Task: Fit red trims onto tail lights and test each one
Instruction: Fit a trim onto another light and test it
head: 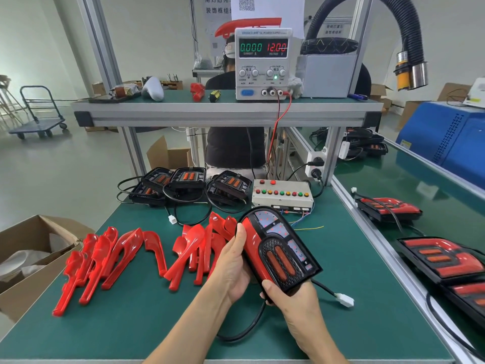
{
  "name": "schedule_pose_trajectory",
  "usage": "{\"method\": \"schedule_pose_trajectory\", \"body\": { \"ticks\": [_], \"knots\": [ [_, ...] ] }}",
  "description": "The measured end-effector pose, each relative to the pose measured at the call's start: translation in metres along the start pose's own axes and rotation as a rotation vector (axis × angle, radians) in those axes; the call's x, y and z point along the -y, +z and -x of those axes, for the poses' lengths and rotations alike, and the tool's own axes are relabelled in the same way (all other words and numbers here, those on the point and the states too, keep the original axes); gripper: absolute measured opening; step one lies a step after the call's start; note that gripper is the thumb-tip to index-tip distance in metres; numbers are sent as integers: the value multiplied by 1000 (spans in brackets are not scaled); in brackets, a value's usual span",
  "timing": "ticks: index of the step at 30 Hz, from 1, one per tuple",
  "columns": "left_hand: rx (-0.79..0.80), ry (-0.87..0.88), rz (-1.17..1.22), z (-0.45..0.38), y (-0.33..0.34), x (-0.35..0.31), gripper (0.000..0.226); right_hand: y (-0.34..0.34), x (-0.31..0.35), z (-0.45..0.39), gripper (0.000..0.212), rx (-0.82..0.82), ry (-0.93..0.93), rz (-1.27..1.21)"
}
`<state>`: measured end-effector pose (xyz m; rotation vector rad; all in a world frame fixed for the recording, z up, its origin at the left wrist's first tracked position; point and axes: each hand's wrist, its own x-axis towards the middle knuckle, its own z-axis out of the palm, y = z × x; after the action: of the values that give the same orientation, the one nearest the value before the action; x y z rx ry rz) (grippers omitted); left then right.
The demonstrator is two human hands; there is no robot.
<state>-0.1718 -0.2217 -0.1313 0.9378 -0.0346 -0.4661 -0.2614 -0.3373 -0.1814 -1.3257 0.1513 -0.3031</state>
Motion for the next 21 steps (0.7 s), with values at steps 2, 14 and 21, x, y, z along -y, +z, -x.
{"method": "schedule_pose_trajectory", "body": {
  "ticks": [2,14,21],
  "knots": [
    [15,-5,-2,0,1,0,61,0,1,0,32,-30,-9,-21],
    [195,-76,5,7,-5,-3,61,-2,1,0,40,-38,17,-29],
    [190,-136,148,1,-12,-4,48,-2,4,1,41,26,16,-42]
  ]
}}
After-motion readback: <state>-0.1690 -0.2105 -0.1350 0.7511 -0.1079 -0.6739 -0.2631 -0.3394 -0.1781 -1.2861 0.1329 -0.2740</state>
